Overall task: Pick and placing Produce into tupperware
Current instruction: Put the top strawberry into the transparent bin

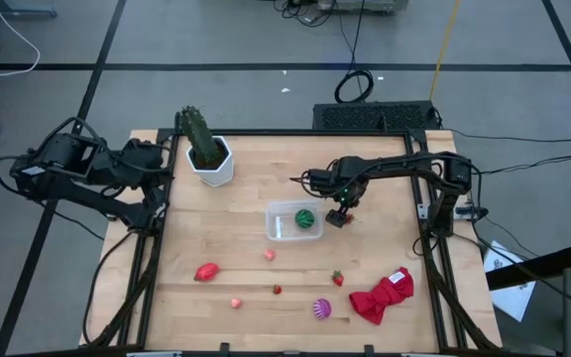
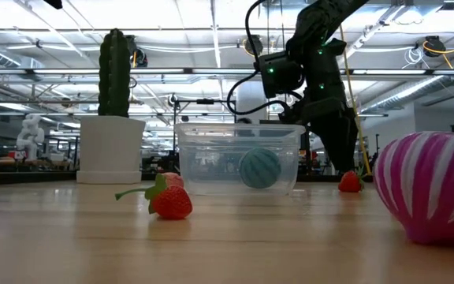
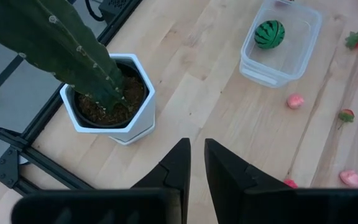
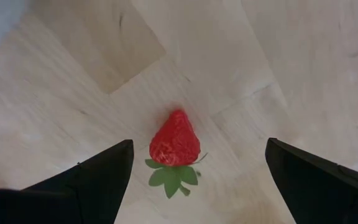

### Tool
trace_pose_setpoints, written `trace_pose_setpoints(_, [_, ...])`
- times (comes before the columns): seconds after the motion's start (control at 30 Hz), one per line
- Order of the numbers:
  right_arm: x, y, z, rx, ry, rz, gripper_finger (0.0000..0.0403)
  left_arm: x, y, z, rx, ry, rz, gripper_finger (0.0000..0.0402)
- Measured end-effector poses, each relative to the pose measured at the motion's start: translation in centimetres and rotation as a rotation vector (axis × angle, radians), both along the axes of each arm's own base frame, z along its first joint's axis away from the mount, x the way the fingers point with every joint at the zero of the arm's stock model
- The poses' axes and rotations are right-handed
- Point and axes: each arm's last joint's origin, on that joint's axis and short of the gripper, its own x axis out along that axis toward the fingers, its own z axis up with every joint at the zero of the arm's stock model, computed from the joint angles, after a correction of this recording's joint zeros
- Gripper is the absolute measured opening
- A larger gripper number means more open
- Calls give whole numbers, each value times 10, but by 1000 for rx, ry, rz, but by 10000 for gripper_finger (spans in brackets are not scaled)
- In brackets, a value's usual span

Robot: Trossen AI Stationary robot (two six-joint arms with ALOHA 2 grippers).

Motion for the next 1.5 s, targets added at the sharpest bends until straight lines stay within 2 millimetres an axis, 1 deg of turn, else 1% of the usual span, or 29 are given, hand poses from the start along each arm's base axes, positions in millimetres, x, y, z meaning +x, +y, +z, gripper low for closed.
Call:
trace_pose_setpoints(0.23, [0, 0, -2, -1, -2, -1, 356, 0, 0, 0, 0, 0, 0, 51])
trace_pose_setpoints(0.47, [-7, 2, -16, 1, 8, -16, 356, 0, 0, 0, 2, 2, -3, 51])
trace_pose_setpoints(0.63, [-6, 2, -21, -6, -26, -25, 356, 0, 0, 0, 3, 1, -4, 51])
trace_pose_setpoints(0.93, [-16, 4, -34, 2, -9, -31, 356, 0, 0, 0, 3, 1, -3, 51])
trace_pose_setpoints(1.5, [-13, 4, -36, -6, -42, -55, 356, 0, 0, 0, 4, 1, -2, 51])
